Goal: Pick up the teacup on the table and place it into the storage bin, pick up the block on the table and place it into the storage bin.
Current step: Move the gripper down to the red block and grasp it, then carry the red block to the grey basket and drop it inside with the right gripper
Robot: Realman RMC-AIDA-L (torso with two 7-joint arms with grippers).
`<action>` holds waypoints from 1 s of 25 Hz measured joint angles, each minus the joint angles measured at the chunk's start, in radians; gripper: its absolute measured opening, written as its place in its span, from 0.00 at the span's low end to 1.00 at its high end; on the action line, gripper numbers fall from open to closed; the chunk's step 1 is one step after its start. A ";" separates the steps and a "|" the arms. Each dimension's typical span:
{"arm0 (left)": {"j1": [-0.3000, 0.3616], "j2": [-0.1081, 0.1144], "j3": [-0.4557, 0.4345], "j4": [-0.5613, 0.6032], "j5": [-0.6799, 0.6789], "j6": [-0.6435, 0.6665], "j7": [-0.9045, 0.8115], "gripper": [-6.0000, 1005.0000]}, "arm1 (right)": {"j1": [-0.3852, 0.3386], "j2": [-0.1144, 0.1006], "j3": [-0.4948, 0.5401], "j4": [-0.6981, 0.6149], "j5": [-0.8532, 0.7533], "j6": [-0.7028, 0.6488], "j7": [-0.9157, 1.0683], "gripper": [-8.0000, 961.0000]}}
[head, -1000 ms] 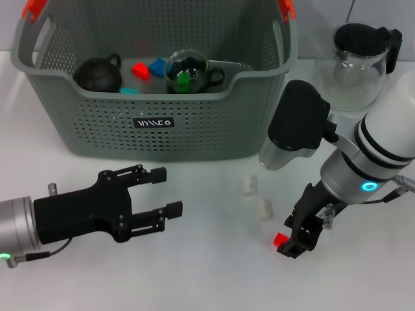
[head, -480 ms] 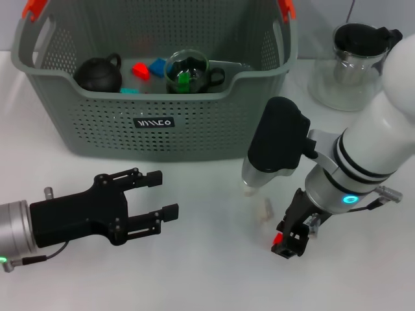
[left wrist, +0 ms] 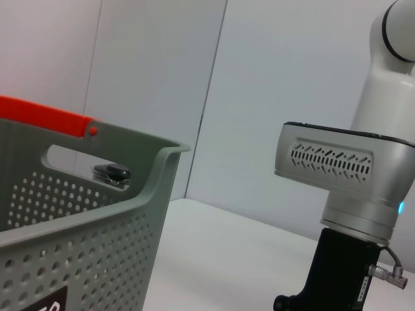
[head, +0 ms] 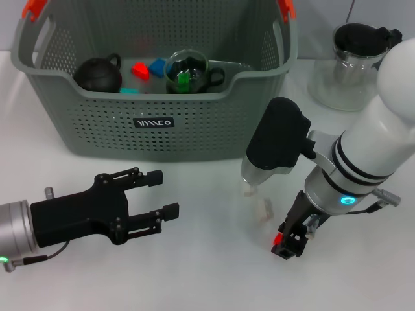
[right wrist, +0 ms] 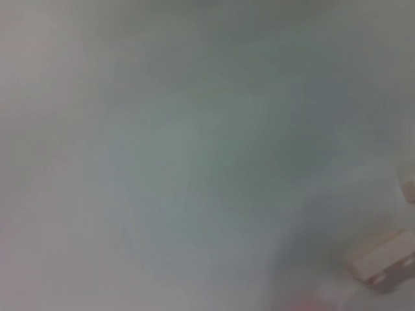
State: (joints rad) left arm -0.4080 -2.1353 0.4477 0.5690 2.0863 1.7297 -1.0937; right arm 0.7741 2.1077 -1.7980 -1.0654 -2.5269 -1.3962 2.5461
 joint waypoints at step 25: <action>0.002 0.000 -0.027 -0.002 0.000 -0.008 0.000 0.72 | -0.130 -0.015 0.746 -0.415 0.386 -0.394 -0.234 0.22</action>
State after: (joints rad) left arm -0.4056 -2.1352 0.4212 0.5675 2.0861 1.7222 -1.0937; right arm 0.6445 2.0925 -1.0518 -1.4808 -2.1409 -1.7904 2.3125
